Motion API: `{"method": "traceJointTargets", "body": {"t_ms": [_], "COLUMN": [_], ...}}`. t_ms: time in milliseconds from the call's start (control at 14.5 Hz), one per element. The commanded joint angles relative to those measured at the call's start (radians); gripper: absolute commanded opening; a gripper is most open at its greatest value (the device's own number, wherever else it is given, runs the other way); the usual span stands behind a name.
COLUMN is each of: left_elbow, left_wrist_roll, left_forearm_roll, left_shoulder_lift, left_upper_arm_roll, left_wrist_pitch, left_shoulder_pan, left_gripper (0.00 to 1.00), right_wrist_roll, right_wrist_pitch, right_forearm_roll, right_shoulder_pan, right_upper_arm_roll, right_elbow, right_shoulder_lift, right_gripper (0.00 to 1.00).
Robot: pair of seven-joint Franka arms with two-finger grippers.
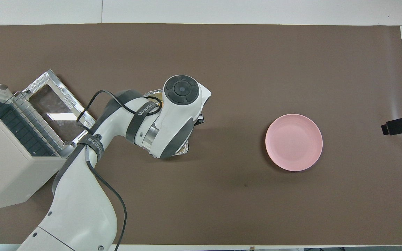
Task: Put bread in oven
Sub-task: 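Grasp the foil tray with the left gripper and lift it, then carry the tray with the left gripper into the open oven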
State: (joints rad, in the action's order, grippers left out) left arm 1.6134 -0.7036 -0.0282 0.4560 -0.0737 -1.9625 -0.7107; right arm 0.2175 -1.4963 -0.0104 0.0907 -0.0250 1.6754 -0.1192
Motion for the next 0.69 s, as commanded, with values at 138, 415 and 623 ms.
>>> {"method": "traceJointTargets", "body": {"t_ms": [138,415,623], "left_elbow": [-0.234,-0.251,-0.141], "left_wrist_roll": [-0.017,-0.095,-0.105], "left_forearm_roll": [-0.006,0.002,0.002], "left_shoulder_lift": [-0.010,-0.008,-0.040], "left_upper_arm_roll": [-0.026,-0.204,-0.300], "left_wrist_pitch": [0.247,0.300,0.301], "left_shoulder_pan": [0.132,0.152,0.163], "left_gripper": [0.00,0.00,0.00], "right_wrist_roll": [-0.003,-0.003,0.002], "right_wrist_pitch": [-0.001,-0.005,0.005], "right_forearm_roll": [0.013,0.013,0.013], "right_shoulder_pan": [0.020,0.020,0.026], "right_upper_arm_roll": [-0.023,-0.023,-0.021], "right_elbow": [-0.019,-0.016,-0.006], "right_shoulder_lift": [0.010,0.006,0.000], "right_gripper": [1.00,1.00,1.00]}}
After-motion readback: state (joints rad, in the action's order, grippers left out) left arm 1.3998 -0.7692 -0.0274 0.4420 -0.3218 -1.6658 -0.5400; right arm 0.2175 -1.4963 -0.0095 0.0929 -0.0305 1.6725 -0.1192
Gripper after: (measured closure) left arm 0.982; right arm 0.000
